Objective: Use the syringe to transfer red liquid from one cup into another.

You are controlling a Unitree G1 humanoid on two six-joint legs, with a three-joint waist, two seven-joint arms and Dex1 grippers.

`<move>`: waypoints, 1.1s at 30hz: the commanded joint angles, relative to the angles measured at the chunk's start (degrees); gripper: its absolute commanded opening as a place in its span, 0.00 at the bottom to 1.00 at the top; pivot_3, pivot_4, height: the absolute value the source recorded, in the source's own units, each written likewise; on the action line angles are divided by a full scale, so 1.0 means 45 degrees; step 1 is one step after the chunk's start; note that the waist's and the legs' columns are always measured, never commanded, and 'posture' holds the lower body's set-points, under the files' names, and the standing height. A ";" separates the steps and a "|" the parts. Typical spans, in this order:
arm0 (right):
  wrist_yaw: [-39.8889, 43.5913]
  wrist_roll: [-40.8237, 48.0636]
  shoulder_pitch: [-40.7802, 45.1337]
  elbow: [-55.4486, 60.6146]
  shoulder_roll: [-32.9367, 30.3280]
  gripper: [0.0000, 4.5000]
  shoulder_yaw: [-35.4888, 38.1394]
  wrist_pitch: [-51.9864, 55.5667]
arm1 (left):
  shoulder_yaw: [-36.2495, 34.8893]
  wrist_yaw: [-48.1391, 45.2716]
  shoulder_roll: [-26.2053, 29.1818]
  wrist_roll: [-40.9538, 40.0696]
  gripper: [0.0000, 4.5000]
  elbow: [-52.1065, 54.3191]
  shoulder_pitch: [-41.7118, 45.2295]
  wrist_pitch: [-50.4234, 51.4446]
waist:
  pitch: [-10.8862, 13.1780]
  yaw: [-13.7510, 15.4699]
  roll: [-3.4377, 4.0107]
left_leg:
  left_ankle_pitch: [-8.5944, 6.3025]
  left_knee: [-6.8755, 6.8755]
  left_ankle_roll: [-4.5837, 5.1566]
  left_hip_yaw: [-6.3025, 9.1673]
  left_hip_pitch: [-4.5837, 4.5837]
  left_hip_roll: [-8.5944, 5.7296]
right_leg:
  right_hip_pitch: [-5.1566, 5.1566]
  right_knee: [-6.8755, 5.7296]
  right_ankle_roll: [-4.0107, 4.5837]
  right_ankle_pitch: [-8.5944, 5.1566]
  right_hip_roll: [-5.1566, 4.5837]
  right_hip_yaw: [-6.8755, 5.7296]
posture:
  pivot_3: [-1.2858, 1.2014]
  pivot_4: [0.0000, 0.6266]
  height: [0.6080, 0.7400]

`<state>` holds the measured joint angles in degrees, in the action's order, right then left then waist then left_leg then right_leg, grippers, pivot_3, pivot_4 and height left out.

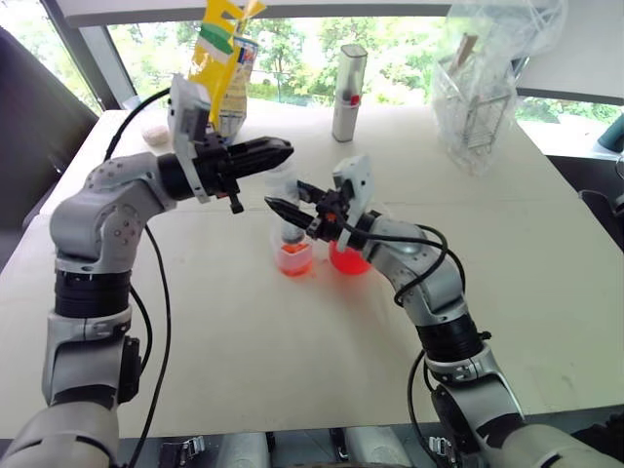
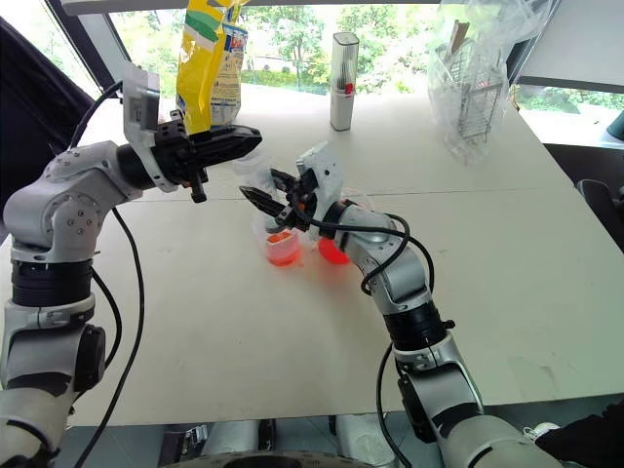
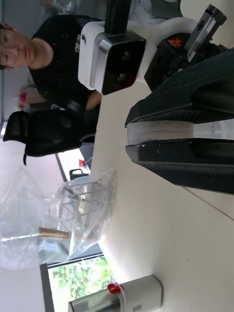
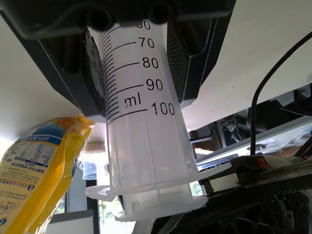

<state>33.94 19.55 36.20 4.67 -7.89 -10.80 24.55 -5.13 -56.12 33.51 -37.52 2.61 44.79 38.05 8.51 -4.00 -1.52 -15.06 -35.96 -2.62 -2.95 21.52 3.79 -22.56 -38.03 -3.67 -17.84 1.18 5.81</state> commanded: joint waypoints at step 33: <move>-0.1418 0.2209 0.2239 0.1332 -0.0401 0.31 0.2704 0.2430 | -0.2091 0.0511 0.2193 -0.1256 0.99 0.2394 -0.3395 0.1298 | 0.0009 0.0002 -0.0009 | 0.0004 0.0050 -0.0006 -0.0021 0.0002 -0.0005 | -0.0019 0.0019 0.0003 -0.0001 -0.0075 -0.0005 | 0.52 0.24 1.00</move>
<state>30.11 26.25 41.19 7.26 -8.66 -3.11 31.87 -14.39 -53.79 43.37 -42.98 10.33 29.73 45.47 8.55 -3.99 -1.56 -15.04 -35.73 -2.65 -3.04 21.53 3.75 -22.64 -37.95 -3.66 -17.84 0.80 5.78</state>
